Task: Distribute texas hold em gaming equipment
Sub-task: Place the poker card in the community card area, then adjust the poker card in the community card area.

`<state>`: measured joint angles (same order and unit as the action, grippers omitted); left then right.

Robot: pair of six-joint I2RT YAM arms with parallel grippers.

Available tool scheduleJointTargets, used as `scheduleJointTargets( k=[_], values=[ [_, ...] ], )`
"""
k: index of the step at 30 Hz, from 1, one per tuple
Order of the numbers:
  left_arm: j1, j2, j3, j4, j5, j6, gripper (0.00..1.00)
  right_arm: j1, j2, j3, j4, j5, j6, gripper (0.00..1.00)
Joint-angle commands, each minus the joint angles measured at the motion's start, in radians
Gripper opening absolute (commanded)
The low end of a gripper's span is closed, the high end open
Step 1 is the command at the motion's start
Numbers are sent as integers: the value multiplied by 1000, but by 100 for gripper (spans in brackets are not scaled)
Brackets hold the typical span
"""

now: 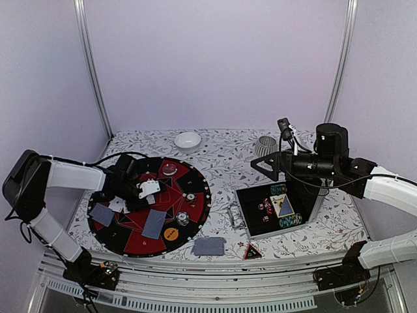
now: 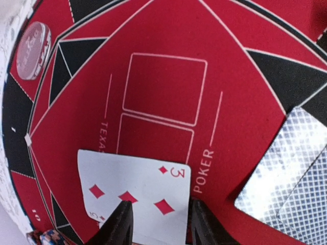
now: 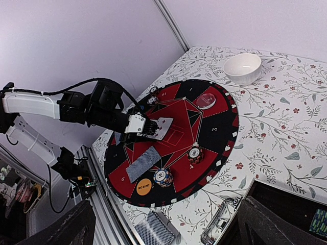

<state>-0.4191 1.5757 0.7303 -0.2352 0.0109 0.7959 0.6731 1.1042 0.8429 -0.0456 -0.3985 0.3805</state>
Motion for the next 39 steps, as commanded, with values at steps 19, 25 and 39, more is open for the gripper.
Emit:
scheduleJointTargets(
  k=[19, 25, 39],
  values=[
    [16, -135, 267, -494, -12, -960, 8, -9, 8, 9, 7, 10, -25, 99],
    [15, -182, 227, -485, -77, -1343, 0, -9, 10, 16, 5, -7, -30, 99],
    [15, -266, -106, -289, -32, -1600, 0, -13, 5, 5, 6, 12, -30, 99]
  ],
)
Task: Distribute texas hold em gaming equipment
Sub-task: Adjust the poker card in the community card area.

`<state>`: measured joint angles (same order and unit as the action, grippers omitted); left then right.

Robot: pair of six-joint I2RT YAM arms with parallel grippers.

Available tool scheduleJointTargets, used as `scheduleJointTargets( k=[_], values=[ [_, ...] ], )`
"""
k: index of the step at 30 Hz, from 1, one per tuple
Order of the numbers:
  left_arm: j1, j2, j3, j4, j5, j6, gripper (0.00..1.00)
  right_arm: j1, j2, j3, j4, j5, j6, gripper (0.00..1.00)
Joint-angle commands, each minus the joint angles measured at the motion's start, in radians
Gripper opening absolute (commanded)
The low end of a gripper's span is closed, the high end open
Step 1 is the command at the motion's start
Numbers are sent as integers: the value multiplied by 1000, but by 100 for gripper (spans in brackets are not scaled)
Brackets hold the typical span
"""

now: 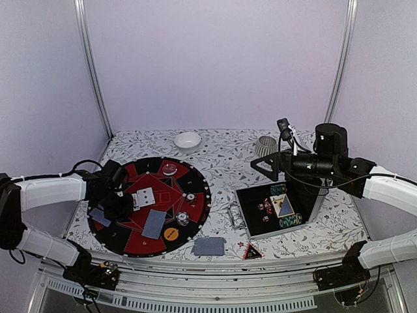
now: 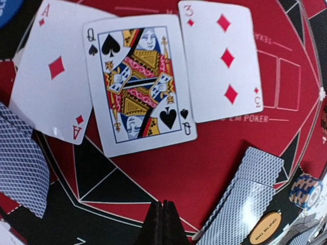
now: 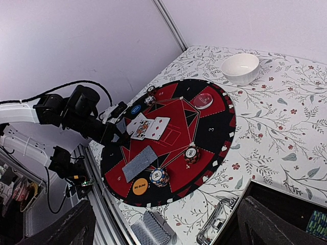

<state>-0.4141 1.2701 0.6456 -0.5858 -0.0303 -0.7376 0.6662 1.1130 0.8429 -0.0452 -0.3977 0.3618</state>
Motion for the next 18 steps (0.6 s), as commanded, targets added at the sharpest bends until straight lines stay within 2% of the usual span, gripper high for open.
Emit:
scheduleJointTargets(
  k=[1, 18],
  values=[
    [11, 57, -23, 59, 1, -71, 0, -7, -2, 7, 6, 10, -10, 99],
    [47, 192, -3, 96, -161, -81, 0, -8, -20, -2, 3, 19, -7, 99]
  ],
)
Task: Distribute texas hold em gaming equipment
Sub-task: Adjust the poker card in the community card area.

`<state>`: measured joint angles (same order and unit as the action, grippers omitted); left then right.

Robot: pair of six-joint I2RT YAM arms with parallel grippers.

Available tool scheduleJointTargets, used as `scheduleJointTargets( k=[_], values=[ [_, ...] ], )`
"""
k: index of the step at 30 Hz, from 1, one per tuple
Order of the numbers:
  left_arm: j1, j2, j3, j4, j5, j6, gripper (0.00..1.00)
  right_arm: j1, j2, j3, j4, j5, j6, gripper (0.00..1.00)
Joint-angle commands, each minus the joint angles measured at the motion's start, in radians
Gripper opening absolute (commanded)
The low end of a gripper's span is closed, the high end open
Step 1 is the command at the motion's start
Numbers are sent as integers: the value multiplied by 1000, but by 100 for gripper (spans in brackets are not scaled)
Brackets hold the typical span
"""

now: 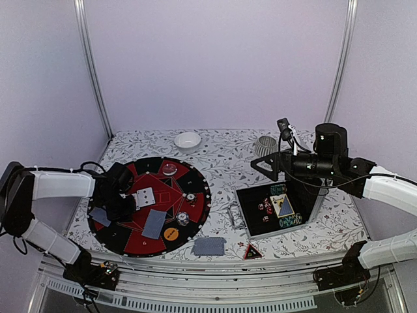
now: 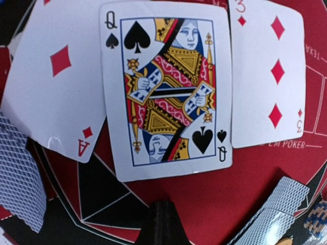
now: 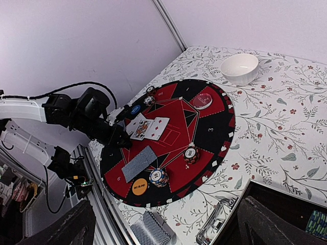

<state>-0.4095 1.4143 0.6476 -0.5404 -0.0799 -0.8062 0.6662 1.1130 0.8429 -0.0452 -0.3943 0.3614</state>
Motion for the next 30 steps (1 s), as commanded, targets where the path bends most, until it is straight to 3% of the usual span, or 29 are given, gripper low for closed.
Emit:
scheduleJointTargets(
  k=[1, 9, 19, 30],
  values=[
    [46, 43, -3, 51, -124, -14, 0, -8, -21, -2, 4, 17, -7, 99],
    [63, 40, 37, 57, -189, 6, 0, -8, -22, 1, 4, 15, -9, 99],
    [78, 76, 44, 103, -135, 52, 0, -9, -34, -1, -7, 24, -14, 99],
    [76, -14, 35, 90, -77, 58, 0, -9, -37, 10, -12, 25, -13, 99]
  ],
)
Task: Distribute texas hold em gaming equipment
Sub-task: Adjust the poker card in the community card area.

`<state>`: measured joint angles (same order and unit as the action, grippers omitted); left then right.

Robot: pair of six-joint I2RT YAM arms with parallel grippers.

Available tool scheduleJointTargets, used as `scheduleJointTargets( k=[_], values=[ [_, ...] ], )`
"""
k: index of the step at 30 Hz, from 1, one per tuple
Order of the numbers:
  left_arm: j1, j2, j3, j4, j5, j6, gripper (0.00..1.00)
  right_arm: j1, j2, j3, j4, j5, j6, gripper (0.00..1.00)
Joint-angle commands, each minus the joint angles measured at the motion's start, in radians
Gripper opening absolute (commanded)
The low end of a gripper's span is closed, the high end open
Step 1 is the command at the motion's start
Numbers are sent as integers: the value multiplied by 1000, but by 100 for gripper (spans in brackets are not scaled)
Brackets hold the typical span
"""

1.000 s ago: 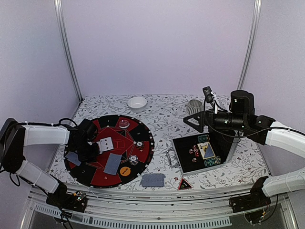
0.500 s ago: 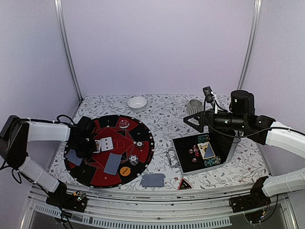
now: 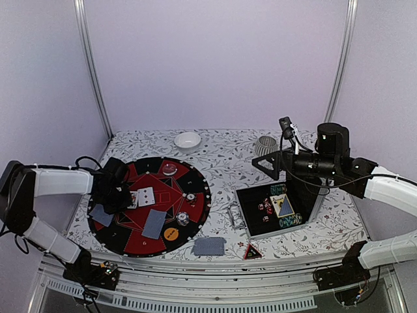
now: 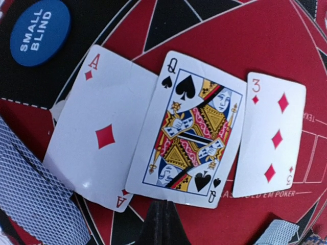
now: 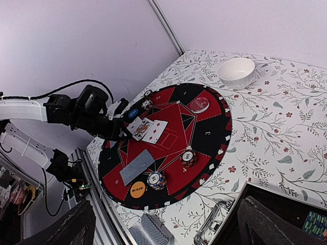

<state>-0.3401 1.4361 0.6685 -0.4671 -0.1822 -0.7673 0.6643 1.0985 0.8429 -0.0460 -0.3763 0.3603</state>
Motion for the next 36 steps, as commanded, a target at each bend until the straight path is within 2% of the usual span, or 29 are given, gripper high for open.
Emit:
scheduleJointTargets(
  k=[1, 7, 14, 19, 21, 24, 31, 36],
  values=[
    [8, -41, 21, 13, 32, 21, 0, -7, -23, 12, -11, 8, -13, 99],
    [38, -70, 83, -11, 61, 51, 0, -7, -26, 15, -17, 14, -21, 99],
    [172, -96, 71, -24, 117, 66, 0, -8, -40, 4, -20, 27, -20, 99],
    [190, -126, 46, -52, 32, 47, 1, -9, -48, -1, -23, 32, -17, 99],
    [203, -98, 76, -102, -30, 11, 1, -9, -45, 1, -23, 33, -19, 99],
    [209, -36, 111, -135, -48, 28, 0, -9, -42, 5, -24, 29, -19, 99],
    [208, 17, 46, -25, 61, 15, 0, -9, -53, -1, -28, 40, -15, 99],
    [211, 68, 35, -3, 25, 28, 0, -9, -46, 2, -32, 38, -12, 99]
  ],
)
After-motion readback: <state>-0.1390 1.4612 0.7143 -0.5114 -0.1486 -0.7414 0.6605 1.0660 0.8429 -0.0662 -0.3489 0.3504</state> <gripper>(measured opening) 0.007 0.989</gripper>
